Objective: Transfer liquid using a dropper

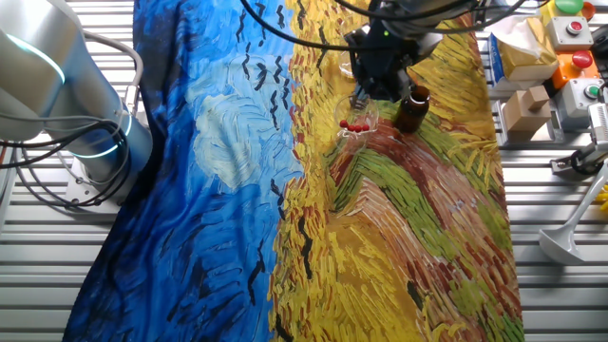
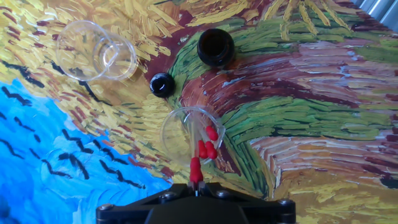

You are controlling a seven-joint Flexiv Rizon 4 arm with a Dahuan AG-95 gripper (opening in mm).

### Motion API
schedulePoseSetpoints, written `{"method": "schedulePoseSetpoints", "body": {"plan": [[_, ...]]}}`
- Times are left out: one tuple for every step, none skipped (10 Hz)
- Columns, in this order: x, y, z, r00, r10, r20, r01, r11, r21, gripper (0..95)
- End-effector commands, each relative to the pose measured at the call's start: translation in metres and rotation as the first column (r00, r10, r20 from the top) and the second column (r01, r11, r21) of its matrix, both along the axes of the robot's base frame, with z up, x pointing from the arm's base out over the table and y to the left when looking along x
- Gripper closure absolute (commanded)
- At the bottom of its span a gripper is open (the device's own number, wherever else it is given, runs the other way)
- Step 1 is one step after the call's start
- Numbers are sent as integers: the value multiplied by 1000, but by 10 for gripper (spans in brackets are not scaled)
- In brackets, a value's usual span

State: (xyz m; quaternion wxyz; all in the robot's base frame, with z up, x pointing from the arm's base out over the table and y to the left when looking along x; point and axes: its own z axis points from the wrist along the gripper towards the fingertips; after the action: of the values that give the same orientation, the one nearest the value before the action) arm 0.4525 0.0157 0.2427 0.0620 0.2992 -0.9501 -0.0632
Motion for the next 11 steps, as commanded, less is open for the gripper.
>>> {"method": "schedulePoseSetpoints", "body": {"plan": [[2,1,2,1000,1,-6,-1,1000,-1,950],[3,2,4,1000,1,-9,-1,1000,-1,950],[4,2,5,1000,1,-13,-1,1000,-2,950],[6,4,8,1000,-1,-17,1,1000,-2,950],[8,5,10,1000,-2,-21,2,1000,-3,950],[10,7,12,1000,-3,-25,3,1000,-4,950],[12,8,14,1000,-4,-28,4,1000,-4,950],[15,9,16,999,-7,-35,7,1000,-7,950],[17,10,17,999,-8,-36,8,1000,-7,950],[19,11,17,999,-9,-39,9,1000,-8,950],[21,11,17,999,-9,-42,9,1000,-9,950]]}}
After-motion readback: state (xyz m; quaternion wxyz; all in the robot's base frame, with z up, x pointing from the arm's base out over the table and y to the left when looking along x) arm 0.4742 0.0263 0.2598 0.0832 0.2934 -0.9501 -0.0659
